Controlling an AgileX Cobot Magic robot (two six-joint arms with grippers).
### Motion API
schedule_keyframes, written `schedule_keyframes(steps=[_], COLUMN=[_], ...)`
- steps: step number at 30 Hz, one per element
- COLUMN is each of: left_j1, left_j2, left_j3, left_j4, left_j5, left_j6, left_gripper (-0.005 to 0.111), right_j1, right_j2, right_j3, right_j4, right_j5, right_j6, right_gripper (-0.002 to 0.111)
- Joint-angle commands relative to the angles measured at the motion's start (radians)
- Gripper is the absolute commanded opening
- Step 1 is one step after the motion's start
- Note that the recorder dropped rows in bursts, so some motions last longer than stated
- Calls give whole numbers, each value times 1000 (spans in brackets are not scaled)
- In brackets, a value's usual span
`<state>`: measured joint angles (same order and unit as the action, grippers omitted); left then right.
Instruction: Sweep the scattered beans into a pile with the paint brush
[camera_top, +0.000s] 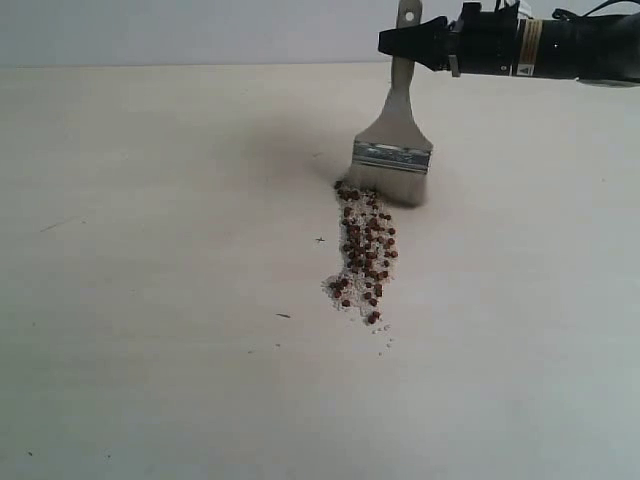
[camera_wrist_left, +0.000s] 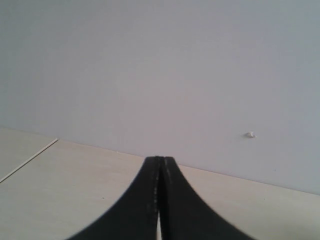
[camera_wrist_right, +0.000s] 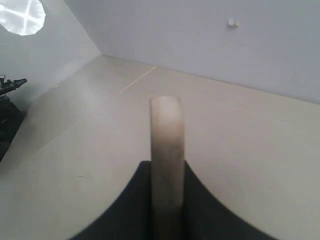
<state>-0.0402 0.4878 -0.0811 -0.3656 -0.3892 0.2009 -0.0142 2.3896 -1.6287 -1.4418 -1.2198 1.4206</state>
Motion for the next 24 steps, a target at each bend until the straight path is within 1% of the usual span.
schedule_keyframes(steps=[1, 9, 15, 18, 19, 21, 22, 24], left_j1=[-5, -5, -5, -5, -5, -5, -5, -5], left_j2=[-3, -3, -3, -3, -3, -3, -3, -3], left_j3=[3, 3, 3, 3, 3, 3, 3, 3], left_j4=[-8, -8, -8, -8, -8, -8, -8, -8], left_j5=[1, 1, 1, 1, 1, 1, 1, 1], left_j6=[3, 3, 3, 3, 3, 3, 3, 3], left_gripper=[0, 0, 0, 0, 0, 0, 0, 0], right_j1=[-3, -3, -3, -3, -3, 2, 8, 15], right_j2=[-17, -17, -17, -17, -17, -17, -17, -17], right_j3=[-5, -5, -5, -7, -7, -7, -7, -7], right_j4=[30, 82, 142, 201, 217, 233, 229, 208], right_j5=[-1, -1, -1, 4, 18, 102, 175, 201], right_j6=[-44, -70, -130, -207, -230, -265, -267, -267], right_gripper=[0, 0, 0, 0, 0, 0, 0, 0])
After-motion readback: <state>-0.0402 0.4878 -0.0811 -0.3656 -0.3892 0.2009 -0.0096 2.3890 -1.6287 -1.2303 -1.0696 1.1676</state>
